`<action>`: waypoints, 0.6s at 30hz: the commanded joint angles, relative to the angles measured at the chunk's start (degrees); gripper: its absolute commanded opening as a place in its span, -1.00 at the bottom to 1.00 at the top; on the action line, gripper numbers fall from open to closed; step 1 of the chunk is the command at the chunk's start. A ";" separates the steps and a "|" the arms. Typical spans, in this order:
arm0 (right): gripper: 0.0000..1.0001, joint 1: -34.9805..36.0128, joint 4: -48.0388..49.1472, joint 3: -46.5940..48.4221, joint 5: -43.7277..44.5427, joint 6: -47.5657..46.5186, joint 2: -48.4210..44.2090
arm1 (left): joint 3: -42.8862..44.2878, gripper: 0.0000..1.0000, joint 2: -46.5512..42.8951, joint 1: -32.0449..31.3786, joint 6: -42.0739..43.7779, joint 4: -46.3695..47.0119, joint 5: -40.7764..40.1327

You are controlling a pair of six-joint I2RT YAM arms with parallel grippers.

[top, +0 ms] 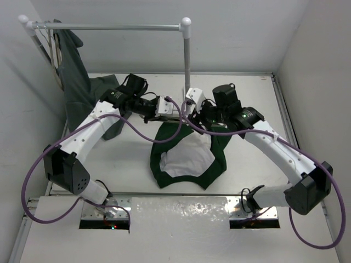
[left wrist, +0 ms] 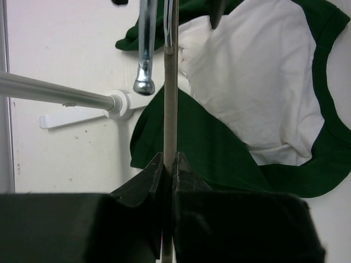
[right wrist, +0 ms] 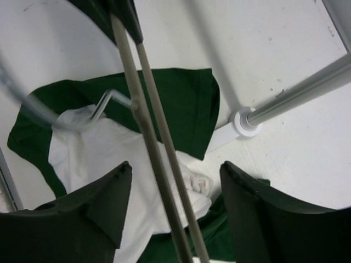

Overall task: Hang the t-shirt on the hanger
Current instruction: Pick up the hanger from the clothesline.

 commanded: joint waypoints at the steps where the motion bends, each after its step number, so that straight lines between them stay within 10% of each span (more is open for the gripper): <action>1: 0.25 0.49 3.76 3.18 -1.80 -2.54 1.99 | 1.95 -1.00 -0.06 -0.60 -0.65 0.60 4.17; 9: -0.10 0.49 11.92 -0.33 -2.68 0.53 4.63 | 2.04 -1.00 0.55 -0.60 -1.45 0.78 7.60; 13: -1.00 0.40 11.76 0.11 -2.95 2.20 4.81 | 1.60 -1.00 0.38 -0.60 -3.64 2.53 7.43; 18: -1.00 0.49 13.42 -4.89 -4.17 4.31 1.47 | -1.48 -0.80 -0.67 -1.57 -10.75 8.33 4.89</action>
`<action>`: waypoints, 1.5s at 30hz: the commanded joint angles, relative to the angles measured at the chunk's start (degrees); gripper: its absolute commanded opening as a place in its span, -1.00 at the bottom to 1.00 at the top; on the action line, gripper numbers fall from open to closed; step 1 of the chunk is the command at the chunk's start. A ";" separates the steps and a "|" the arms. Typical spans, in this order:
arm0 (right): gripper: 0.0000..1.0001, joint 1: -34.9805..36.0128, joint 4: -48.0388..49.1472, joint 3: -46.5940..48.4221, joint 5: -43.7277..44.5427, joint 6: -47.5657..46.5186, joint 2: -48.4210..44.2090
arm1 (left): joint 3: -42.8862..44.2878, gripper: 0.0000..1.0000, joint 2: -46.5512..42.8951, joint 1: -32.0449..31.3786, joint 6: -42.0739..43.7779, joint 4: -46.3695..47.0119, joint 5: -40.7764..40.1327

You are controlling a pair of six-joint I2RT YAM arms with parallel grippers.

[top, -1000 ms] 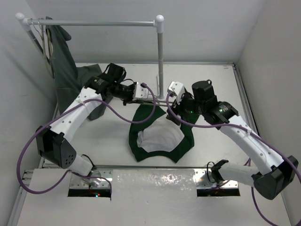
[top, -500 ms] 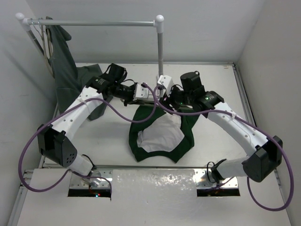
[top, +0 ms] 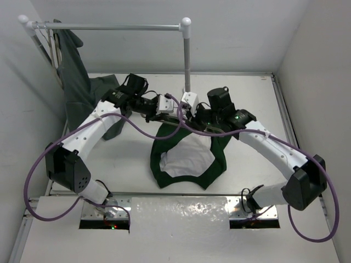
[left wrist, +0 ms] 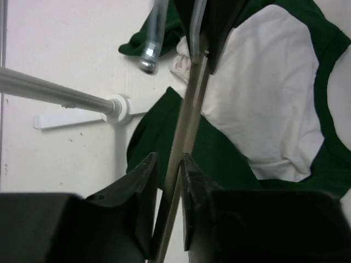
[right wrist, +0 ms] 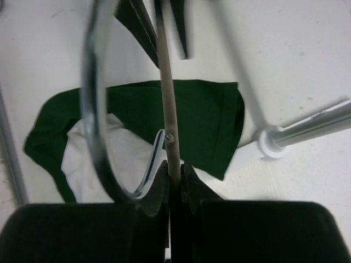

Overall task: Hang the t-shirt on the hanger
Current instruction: Pick up the hanger from the clothesline, then place the T-shirt on the hanger.

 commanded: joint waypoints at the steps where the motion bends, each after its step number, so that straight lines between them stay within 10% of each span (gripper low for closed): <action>1: -1.00 -0.21 6.26 -2.78 0.74 4.55 -2.71 | -1.50 -0.58 -1.59 -2.16 -6.62 5.45 3.31; 5: -1.00 -0.30 6.17 -8.13 1.53 9.11 -5.78 | -4.05 0.52 -2.55 -2.95 -10.11 7.82 4.97; 11: -1.00 -0.47 5.73 -14.38 6.10 13.08 -10.18 | -7.39 1.00 -6.24 -2.95 -23.21 18.45 1.99; 23: -1.00 -0.47 3.10 -20.89 19.18 24.24 -18.79 | -22.67 0.96 -20.49 -5.57 -34.84 21.64 2.61; 24: -1.00 -0.56 2.31 -20.89 20.77 25.20 -19.58 | -23.82 0.85 -20.49 -8.20 -31.70 18.32 -2.88; 27: -1.00 -0.47 -1.46 -22.20 24.90 28.02 -25.54 | -31.53 -0.71 -17.96 -24.42 -27.80 16.35 -22.31; 36: -1.00 -0.47 -6.76 -25.54 29.31 32.15 -36.54 | -34.63 -0.14 -7.40 -33.71 -24.19 13.35 -30.62; 45: -1.00 -0.39 -10.27 -26.87 28.78 30.40 -38.75 | -38.15 -0.14 1.39 -36.00 -26.13 16.79 -34.39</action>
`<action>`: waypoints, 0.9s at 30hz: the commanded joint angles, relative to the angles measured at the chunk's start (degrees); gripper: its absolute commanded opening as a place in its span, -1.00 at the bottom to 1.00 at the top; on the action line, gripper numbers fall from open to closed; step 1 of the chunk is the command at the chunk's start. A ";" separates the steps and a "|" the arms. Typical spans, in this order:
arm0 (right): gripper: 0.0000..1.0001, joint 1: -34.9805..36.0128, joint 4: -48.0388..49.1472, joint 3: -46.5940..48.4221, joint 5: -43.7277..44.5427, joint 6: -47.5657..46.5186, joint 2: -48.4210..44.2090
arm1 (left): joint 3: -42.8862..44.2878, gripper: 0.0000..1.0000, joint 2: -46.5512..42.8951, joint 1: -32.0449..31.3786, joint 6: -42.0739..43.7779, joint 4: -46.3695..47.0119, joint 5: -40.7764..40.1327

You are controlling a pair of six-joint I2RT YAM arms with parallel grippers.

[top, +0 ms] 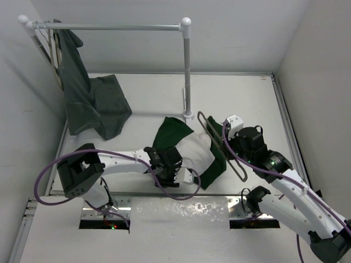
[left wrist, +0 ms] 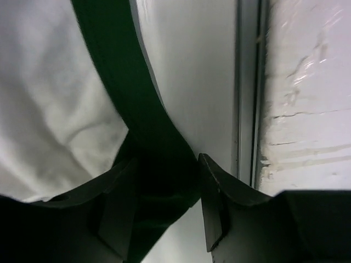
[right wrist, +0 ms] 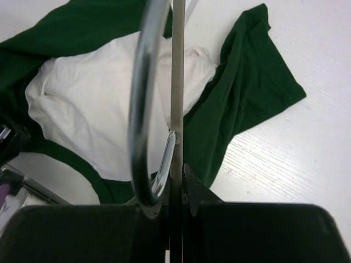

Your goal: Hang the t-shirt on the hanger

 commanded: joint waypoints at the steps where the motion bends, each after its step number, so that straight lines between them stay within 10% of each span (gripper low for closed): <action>1: -1.00 -0.01 0.09 0.56 0.78 -0.38 -1.13 | -1.22 -0.17 1.55 -0.15 -1.43 2.02 -3.75; 6: -1.00 -0.01 -0.08 1.70 0.18 -0.29 -0.78 | 0.79 -1.00 2.35 -0.07 -2.75 0.97 -5.35; 16: -1.00 -0.01 -11.59 12.06 -4.14 -4.68 3.52 | 22.85 -1.00 -2.05 16.00 -3.73 -12.40 14.16; 27: -1.00 -0.10 -20.04 22.97 -1.33 -10.31 9.94 | 47.79 -1.00 16.03 30.86 -0.57 -17.36 19.77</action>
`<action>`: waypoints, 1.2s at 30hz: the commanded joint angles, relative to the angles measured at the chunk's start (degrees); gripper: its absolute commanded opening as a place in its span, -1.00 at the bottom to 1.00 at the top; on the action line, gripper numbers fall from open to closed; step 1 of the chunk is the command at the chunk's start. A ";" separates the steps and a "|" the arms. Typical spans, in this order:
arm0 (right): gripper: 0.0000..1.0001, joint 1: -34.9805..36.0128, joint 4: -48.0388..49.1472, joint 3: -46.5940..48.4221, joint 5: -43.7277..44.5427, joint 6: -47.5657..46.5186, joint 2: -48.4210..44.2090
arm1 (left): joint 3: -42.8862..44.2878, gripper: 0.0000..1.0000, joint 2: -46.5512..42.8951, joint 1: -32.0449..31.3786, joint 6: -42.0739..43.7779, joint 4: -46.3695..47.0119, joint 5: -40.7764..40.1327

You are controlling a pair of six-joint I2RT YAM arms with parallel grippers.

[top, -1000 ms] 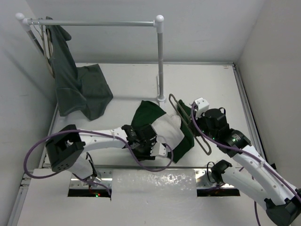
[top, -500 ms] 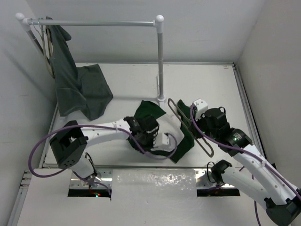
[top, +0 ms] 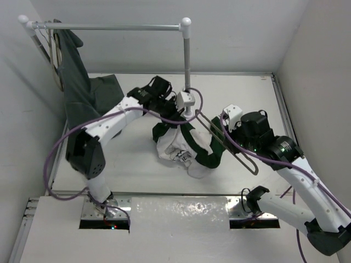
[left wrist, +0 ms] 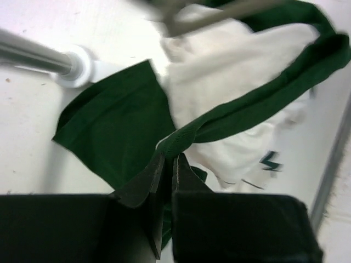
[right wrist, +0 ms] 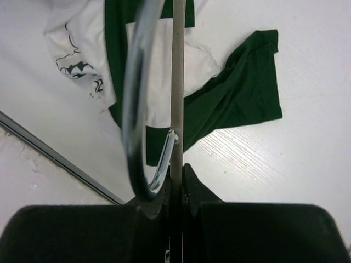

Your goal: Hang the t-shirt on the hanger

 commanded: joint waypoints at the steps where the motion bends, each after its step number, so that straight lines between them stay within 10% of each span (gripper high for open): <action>1: -1.00 -0.10 -1.15 2.45 0.90 -2.35 2.20 | 7.08 -0.99 9.76 5.20 3.15 -7.32 4.38; 12: -1.00 -0.19 2.89 -1.15 -3.22 -0.95 2.91 | -2.84 -0.06 7.00 8.12 9.93 -8.40 10.17; 30: -1.00 -0.19 5.35 -3.17 -3.49 1.07 2.56 | -3.19 -0.04 8.04 2.32 8.79 -1.55 4.75; 36: -1.00 -0.19 5.00 -2.65 -3.93 1.16 2.91 | -5.12 -0.58 8.31 2.41 7.82 2.67 -4.57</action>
